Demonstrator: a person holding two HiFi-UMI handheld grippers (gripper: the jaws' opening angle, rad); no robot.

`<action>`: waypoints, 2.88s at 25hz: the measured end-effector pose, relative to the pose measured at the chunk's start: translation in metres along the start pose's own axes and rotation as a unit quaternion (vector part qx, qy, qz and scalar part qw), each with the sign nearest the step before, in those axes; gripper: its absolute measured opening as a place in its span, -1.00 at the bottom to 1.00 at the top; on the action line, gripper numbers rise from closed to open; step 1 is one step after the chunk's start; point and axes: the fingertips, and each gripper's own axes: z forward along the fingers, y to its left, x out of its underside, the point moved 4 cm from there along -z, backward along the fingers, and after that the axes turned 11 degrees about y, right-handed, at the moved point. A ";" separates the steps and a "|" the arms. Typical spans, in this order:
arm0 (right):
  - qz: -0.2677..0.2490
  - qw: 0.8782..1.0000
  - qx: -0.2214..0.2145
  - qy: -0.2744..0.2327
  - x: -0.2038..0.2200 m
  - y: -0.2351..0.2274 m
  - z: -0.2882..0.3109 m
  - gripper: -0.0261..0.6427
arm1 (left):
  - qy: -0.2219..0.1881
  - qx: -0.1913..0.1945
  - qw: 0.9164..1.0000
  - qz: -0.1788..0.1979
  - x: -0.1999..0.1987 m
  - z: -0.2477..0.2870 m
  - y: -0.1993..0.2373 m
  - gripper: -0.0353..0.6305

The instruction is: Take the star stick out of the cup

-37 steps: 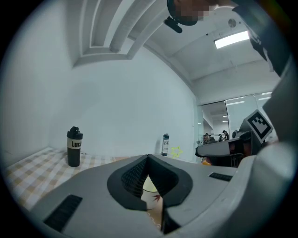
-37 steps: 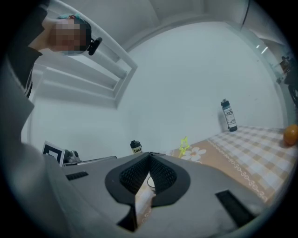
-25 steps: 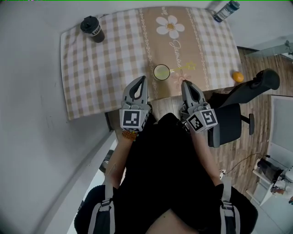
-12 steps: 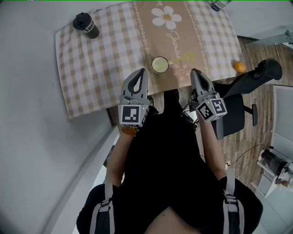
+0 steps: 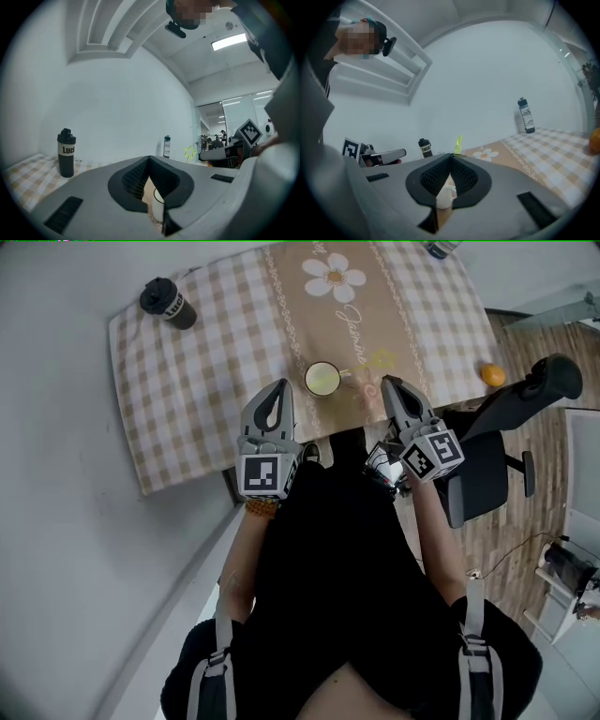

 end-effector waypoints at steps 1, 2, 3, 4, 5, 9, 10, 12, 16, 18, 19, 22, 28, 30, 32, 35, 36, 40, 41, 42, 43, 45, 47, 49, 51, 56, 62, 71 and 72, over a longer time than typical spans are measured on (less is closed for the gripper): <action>0.003 1.000 0.000 0.001 0.002 -0.001 0.002 -0.90 | 0.002 0.001 1.000 0.002 0.001 0.002 0.000 -0.89; 0.006 1.000 0.000 0.003 0.003 -0.002 0.004 -0.90 | 0.004 0.003 1.000 0.004 0.001 0.004 -0.001 -0.89; 0.009 1.000 -0.001 0.006 0.005 -0.004 0.005 -0.90 | 0.006 0.006 1.000 0.005 0.002 0.006 -0.002 -0.89; 0.011 1.000 -0.003 0.009 0.006 -0.005 0.006 -0.90 | 0.008 0.007 1.000 0.007 0.002 0.008 -0.003 -0.89; 0.011 1.000 -0.005 0.012 0.008 -0.006 0.008 -0.90 | 0.010 0.008 1.000 0.008 0.002 0.009 -0.003 -0.89; 0.008 1.000 -0.012 0.027 0.015 -0.011 0.015 -0.90 | 0.013 0.009 1.000 0.007 0.005 0.011 -0.004 -0.89; 0.009 0.999 -0.015 0.030 0.017 -0.012 0.017 -0.90 | 0.014 0.009 1.000 0.006 0.006 0.011 -0.004 -0.89; 0.014 0.999 -0.021 0.037 0.023 -0.014 0.022 -0.90 | 0.017 0.008 1.000 0.006 0.008 0.011 -0.004 -0.89; 0.024 0.998 -0.029 0.052 0.036 -0.016 0.031 -0.90 | 0.017 0.008 1.000 0.003 0.010 0.012 -0.005 -0.89; 0.025 0.997 -0.030 0.059 0.041 -0.016 0.034 -0.90 | 0.017 0.007 1.000 0.004 0.008 0.013 -0.006 -0.89; 0.025 0.997 -0.031 0.062 0.043 -0.016 0.035 -0.90 | 0.017 0.007 1.000 0.005 0.007 0.013 -0.006 -0.89; 0.026 0.997 -0.033 0.069 0.049 -0.015 0.039 -0.90 | 0.016 0.011 1.000 0.004 0.009 0.013 -0.008 -0.89; 0.044 0.994 -0.052 0.084 0.059 -0.011 0.050 -0.68 | 0.021 0.007 1.000 0.004 0.012 0.012 -0.007 -0.89; 0.043 0.994 -0.057 0.085 0.060 -0.008 0.053 -0.68 | 0.022 0.005 1.000 0.004 0.012 0.011 -0.006 -0.89; 0.042 0.993 -0.064 0.085 0.060 -0.005 0.056 -0.68 | 0.021 0.005 1.000 0.002 0.014 0.011 -0.006 -0.89; 0.044 0.993 -0.075 0.084 0.060 -0.002 0.060 -0.68 | 0.021 0.005 1.000 0.001 0.015 0.011 -0.006 -0.89; 0.044 0.992 -0.077 0.084 0.060 -0.001 0.061 -0.68 | 0.022 0.005 1.000 0.001 0.014 0.011 -0.006 -0.89; 0.044 0.991 -0.088 0.087 0.059 0.002 0.066 -0.64 | 0.023 0.002 1.000 0.002 0.014 0.010 -0.005 -0.89; 0.045 0.991 -0.094 0.087 0.060 0.004 0.067 -0.58 | 0.023 0.003 1.000 0.002 0.015 0.010 -0.005 -0.89; 0.046 0.990 -0.098 0.088 0.060 0.005 0.068 -0.57 | 0.022 0.003 1.000 0.002 0.015 0.010 -0.005 -0.89; 0.046 0.990 -0.100 0.089 0.060 0.006 0.069 -0.57 | 0.022 0.003 1.000 0.001 0.016 0.010 -0.005 -0.89; 0.047 0.990 -0.101 0.089 0.059 0.007 0.071 -0.57 | 0.023 0.003 1.000 0.001 0.016 0.011 -0.005 -0.89; 0.049 0.990 -0.102 0.089 0.058 0.007 0.074 -0.57 | 0.024 0.003 1.000 0.001 0.016 0.011 -0.005 -0.89; 0.051 0.989 -0.105 0.088 0.056 0.008 0.077 -0.57 | 0.024 0.002 1.000 0.001 0.016 0.011 -0.005 -0.89; 0.050 0.989 -0.108 0.088 0.056 0.011 0.080 -0.58 | 0.025 0.001 1.000 0.002 0.017 0.009 -0.005 -0.89; 0.056 0.988 -0.114 0.088 0.056 0.012 0.086 -0.58 | 0.024 0.000 1.000 0.001 0.017 0.010 -0.005 -0.89; 0.057 0.988 -0.116 0.088 0.056 0.014 0.088 -0.60 | 0.023 -0.006 1.000 0.000 0.018 0.008 -0.002 -0.89; 0.052 0.990 -0.097 0.084 0.055 0.011 0.088 -0.83 | 0.023 -0.010 1.000 -0.004 0.019 0.007 -0.002 -0.89; 0.052 0.990 -0.097 0.085 0.055 0.011 0.088 -0.83 | 0.023 -0.010 1.000 -0.004 0.019 0.008 -0.002 -0.89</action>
